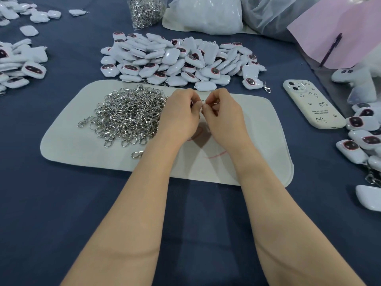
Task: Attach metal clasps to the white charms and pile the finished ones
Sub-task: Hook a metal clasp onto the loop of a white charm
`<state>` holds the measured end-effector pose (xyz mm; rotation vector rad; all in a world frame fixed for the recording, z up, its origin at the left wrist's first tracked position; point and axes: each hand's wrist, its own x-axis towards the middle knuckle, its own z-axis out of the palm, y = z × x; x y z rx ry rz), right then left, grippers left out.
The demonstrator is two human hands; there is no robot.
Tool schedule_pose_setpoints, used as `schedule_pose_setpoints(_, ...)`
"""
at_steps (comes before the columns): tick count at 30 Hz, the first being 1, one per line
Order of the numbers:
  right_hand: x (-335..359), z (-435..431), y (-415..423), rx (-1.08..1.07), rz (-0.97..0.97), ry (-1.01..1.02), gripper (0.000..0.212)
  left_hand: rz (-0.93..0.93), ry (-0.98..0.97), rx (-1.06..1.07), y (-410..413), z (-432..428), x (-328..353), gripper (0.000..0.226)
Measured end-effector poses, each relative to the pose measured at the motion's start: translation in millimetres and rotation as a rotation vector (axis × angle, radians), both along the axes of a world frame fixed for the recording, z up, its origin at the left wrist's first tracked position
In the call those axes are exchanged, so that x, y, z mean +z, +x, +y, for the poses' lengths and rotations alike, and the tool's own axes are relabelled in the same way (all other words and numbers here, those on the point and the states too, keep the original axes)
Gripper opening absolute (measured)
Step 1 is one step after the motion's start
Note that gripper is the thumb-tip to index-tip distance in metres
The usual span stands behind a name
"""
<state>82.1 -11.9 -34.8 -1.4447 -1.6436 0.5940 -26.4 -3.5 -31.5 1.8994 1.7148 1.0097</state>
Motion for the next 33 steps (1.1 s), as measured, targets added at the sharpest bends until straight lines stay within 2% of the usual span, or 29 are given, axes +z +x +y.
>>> schedule_pose_setpoints(4, 0, 0, 2, 0.016, 0.024, 0.004, 0.013, -0.093, -0.014, -0.072, -4, -1, 0, 0.009)
schedule_pose_setpoints(8, 3, 0, 7, 0.039, 0.213, -0.038, 0.017, -0.270, -0.031, -0.139, -9, -3, 2, 0.022)
schedule_pose_setpoints(10, 4, -1, 9, 0.048, 0.272, -0.060, 0.018, -0.263, -0.015, -0.147, -8, -3, 2, 0.024)
schedule_pose_setpoints(12, 4, -1, 10, 0.055, 0.289, -0.073, 0.018, -0.233, 0.003, -0.142, -7, -4, 2, 0.016)
schedule_pose_setpoints(16, 4, 0, 9, 0.094, 0.276, -0.064, 0.020, -0.215, 0.021, -0.105, -7, -4, 1, 0.007)
schedule_pose_setpoints(20, 2, 0, 8, 0.128, 0.201, -0.010, 0.024, -0.274, -0.038, -0.100, -9, -4, 2, 0.011)
schedule_pose_setpoints(25, 1, -1, 8, 0.115, 0.111, 0.068, 0.015, -0.367, -0.100, -0.118, -10, -5, 4, 0.021)
schedule_pose_setpoints(33, 0, 1, 9, 0.027, 0.163, 0.073, 0.012, -0.459, -0.126, -0.124, -5, -5, 6, 0.007)
